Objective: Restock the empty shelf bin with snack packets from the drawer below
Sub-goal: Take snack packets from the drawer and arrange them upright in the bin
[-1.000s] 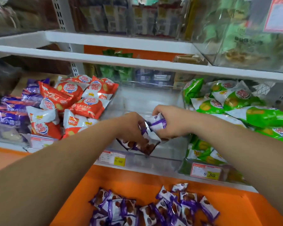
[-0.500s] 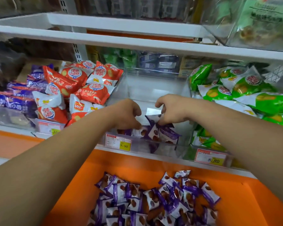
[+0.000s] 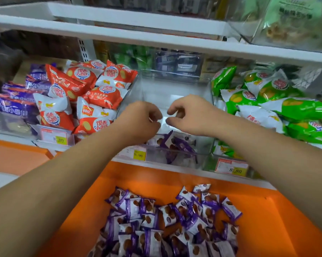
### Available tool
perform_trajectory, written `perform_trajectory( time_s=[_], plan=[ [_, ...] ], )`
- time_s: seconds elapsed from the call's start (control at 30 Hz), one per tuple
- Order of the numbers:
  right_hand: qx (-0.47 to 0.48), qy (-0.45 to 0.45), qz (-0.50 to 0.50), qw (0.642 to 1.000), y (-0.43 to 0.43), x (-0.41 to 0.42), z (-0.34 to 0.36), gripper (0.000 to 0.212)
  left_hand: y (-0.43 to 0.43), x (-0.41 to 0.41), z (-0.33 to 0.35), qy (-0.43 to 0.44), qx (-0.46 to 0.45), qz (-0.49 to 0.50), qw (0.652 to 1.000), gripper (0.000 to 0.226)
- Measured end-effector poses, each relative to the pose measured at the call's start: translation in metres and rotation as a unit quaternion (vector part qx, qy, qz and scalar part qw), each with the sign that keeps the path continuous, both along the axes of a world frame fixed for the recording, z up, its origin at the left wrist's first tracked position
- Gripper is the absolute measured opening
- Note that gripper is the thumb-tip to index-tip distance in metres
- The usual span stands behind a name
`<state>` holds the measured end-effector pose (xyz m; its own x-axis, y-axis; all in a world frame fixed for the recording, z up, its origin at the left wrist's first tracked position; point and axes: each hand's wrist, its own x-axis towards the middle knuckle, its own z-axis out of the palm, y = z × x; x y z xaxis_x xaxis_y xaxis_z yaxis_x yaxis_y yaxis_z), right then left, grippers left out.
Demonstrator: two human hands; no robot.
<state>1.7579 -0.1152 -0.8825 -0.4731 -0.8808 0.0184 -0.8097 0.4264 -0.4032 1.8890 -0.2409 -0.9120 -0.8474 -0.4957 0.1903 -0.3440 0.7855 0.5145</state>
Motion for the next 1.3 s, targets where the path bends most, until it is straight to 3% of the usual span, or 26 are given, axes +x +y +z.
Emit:
perform_trajectory(
  time_s=[0.07,0.13,0.2,0.27,0.37,0.47,0.5,0.6,0.67,0.77,0.83,0.9,1.0,1.1,1.23,1.3],
  plan=[
    [-0.047,-0.003,0.017,0.999,0.044,0.033,0.007,0.018,0.024,0.028,0.011,0.096,-0.015,-0.033,0.995,0.006],
    [-0.006,-0.036,0.048,0.998,0.093,0.062,0.01,0.026,0.051,0.055,0.011,0.106,-0.032,-0.104,0.988,0.005],
    [0.136,-0.082,0.085,0.984,0.126,0.078,-0.005,0.031,0.074,0.073,-0.003,-0.033,-0.02,-0.181,0.983,0.016],
    [0.257,-0.09,0.109,0.956,0.14,0.085,-0.039,0.038,0.089,0.071,-0.032,-0.22,-0.011,-0.229,0.948,0.021],
    [0.327,-0.092,0.083,0.937,0.128,0.084,-0.1,0.038,0.102,0.043,-0.089,-0.381,-0.042,-0.237,0.893,0.031],
    [0.388,-0.081,0.074,0.915,0.116,0.072,-0.155,0.045,0.11,0.029,-0.145,-0.462,0.015,-0.188,0.867,0.065],
    [0.398,-0.094,0.062,0.91,0.117,0.067,-0.175,0.056,0.113,0.031,-0.163,-0.495,0.039,-0.183,0.849,0.081],
    [0.444,-0.131,0.027,0.886,0.13,0.057,-0.238,0.117,0.123,0.053,-0.211,-0.588,0.08,-0.209,0.778,0.121],
    [0.458,-0.161,0.037,0.874,0.139,0.06,-0.267,0.136,0.123,0.068,-0.235,-0.603,0.069,-0.204,0.768,0.141],
    [0.445,-0.179,0.055,0.876,0.147,0.061,-0.302,0.14,0.125,0.082,-0.267,-0.61,0.025,-0.19,0.769,0.152],
    [0.434,-0.179,0.036,0.882,0.152,0.056,-0.317,0.137,0.125,0.08,-0.275,-0.598,-0.017,-0.205,0.775,0.15],
    [0.42,-0.165,0.019,0.892,0.157,0.05,-0.323,0.126,0.12,0.077,-0.278,-0.56,-0.019,-0.213,0.8,0.132],
    [0.383,-0.139,0.024,0.913,0.164,0.042,-0.328,0.098,0.109,0.075,-0.282,-0.504,0.043,-0.19,0.842,0.097],
    [0.361,-0.117,0.001,0.925,0.171,0.041,-0.333,0.067,0.103,0.082,-0.284,-0.479,0.072,-0.165,0.859,0.077],
    [0.325,-0.109,-0.036,0.939,0.173,0.036,-0.321,0.032,0.094,0.085,-0.277,-0.447,0.099,-0.139,0.878,0.068],
    [0.325,-0.104,-0.041,0.939,0.171,0.032,-0.308,0.025,0.089,0.085,-0.269,-0.435,0.11,-0.125,0.885,0.065]
  ],
)
